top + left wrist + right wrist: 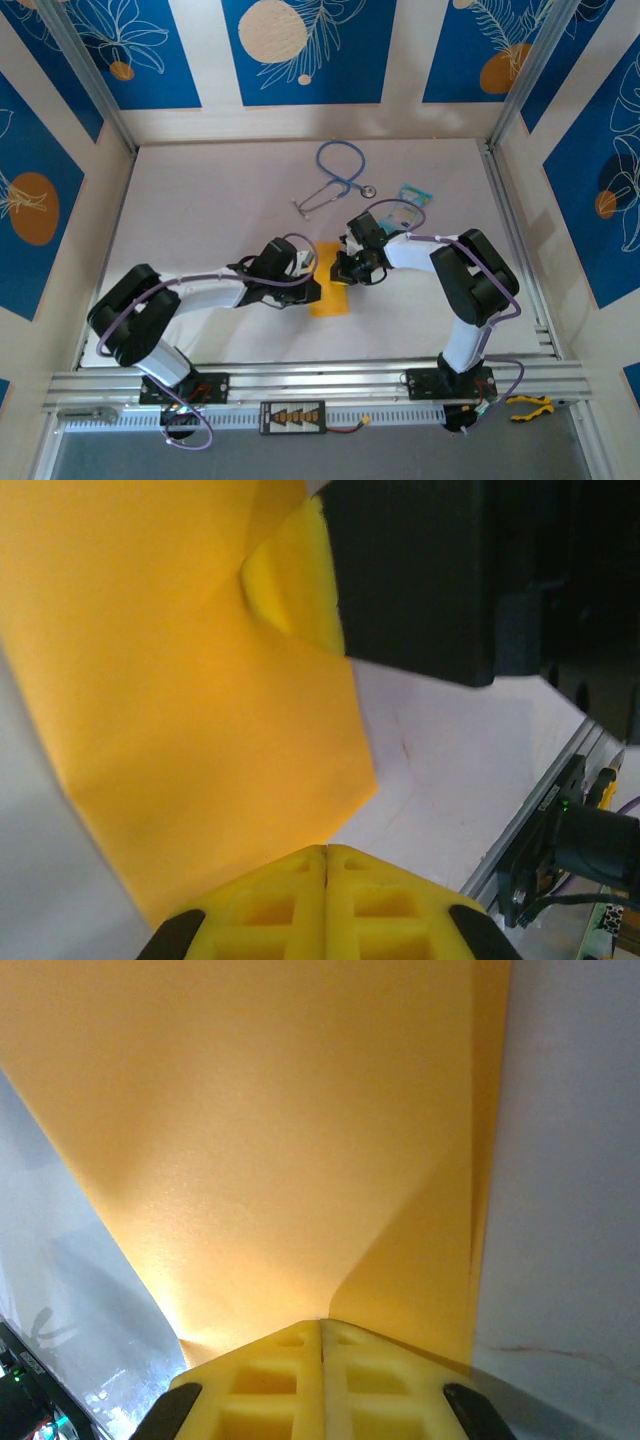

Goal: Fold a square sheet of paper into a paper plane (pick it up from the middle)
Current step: First fold the square sheet of paper in half at the center of the table.

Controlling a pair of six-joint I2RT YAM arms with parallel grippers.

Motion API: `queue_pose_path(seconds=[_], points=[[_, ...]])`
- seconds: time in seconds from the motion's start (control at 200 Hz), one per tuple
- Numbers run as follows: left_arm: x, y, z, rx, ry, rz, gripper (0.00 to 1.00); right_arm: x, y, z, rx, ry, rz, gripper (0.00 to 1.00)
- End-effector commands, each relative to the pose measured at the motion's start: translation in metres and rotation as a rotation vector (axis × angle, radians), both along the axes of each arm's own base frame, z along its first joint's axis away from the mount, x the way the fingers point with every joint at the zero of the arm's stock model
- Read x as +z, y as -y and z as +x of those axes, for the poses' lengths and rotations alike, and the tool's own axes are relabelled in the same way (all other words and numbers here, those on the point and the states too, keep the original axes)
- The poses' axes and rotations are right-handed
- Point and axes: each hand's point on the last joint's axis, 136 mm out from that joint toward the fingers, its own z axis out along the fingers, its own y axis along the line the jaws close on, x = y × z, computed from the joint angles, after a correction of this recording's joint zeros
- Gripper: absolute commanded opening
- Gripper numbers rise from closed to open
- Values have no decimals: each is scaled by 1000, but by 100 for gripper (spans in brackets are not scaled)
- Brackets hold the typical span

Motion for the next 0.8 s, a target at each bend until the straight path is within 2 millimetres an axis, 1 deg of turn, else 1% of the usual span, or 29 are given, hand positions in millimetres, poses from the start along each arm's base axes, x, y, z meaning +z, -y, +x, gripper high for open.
queue_pose_path(seconds=[0.0,0.09,0.155,0.265,0.365,0.46,0.585,0.69,0.755,0.795], points=[[-23,1,-4,-7,-44,40,0,-38,42,-30,-37,-120,-190,0],[-39,-7,-9,7,-68,69,0,-38,42,-29,-35,-118,-188,0],[-49,-14,-16,6,-88,87,0,-39,42,-30,-34,-119,-189,0],[-58,-25,-30,4,-114,96,0,-39,44,-30,-33,-118,-193,0],[-59,-31,-44,-26,-131,84,0,-39,45,-29,-34,-119,-191,0],[-55,-30,-60,-103,-122,58,0,-41,46,-30,-33,-124,-192,0],[-50,-37,-69,-161,-103,86,0,-41,47,-29,-29,-128,-200,0],[-37,-37,-65,-167,-66,96,0,-40,47,-29,-16,-122,-204,0],[-25,-36,-57,-151,-26,105,0,-38,46,-29,-1,-114,-198,0],[-16,-35,-49,-123,7,107,0,-38,44,-29,14,-108,-191,0]])
